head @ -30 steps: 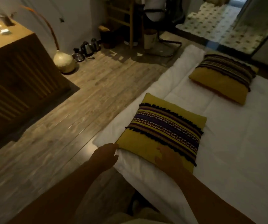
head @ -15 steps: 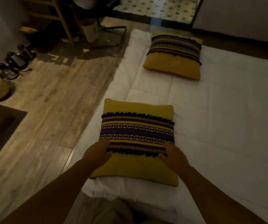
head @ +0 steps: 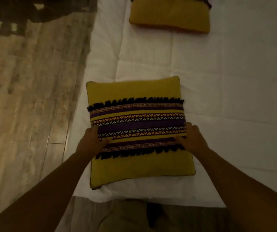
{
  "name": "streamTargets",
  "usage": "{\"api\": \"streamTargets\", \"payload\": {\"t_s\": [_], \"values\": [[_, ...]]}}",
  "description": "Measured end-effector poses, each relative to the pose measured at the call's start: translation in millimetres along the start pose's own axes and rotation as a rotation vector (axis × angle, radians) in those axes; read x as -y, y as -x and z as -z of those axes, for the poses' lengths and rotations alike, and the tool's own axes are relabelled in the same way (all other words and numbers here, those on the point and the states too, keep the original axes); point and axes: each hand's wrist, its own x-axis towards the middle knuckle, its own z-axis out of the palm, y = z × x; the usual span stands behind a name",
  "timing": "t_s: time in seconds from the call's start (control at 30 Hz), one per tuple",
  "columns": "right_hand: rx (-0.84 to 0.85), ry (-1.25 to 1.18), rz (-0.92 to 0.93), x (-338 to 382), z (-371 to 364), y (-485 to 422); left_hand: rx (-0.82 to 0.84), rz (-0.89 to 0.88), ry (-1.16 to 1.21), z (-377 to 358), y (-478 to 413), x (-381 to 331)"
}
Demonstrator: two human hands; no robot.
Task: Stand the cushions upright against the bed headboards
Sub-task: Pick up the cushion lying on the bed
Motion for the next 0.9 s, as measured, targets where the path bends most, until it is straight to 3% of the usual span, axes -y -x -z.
{"api": "streamTargets", "payload": {"t_s": [0.23, 0.37, 0.6, 0.77, 0.9], "values": [[-0.051, -0.082, -0.092, -15, -15, -57, -0.027, 0.152, 0.173, -14, -54, 23], [0.013, -0.106, -0.142, -21, -20, -80, -0.004, 0.202, 0.271, -23, -75, 32], [0.103, -0.377, -0.193, -27, -31, -97, -0.049, 0.214, 0.694, -38, -78, 45], [0.079, -0.462, -0.168, -30, -31, -88, -0.100, 0.264, 0.716, -36, -76, 36], [0.048, -0.514, -0.184, -26, -29, -75, -0.127, 0.154, 0.721, -25, -67, 23]]}}
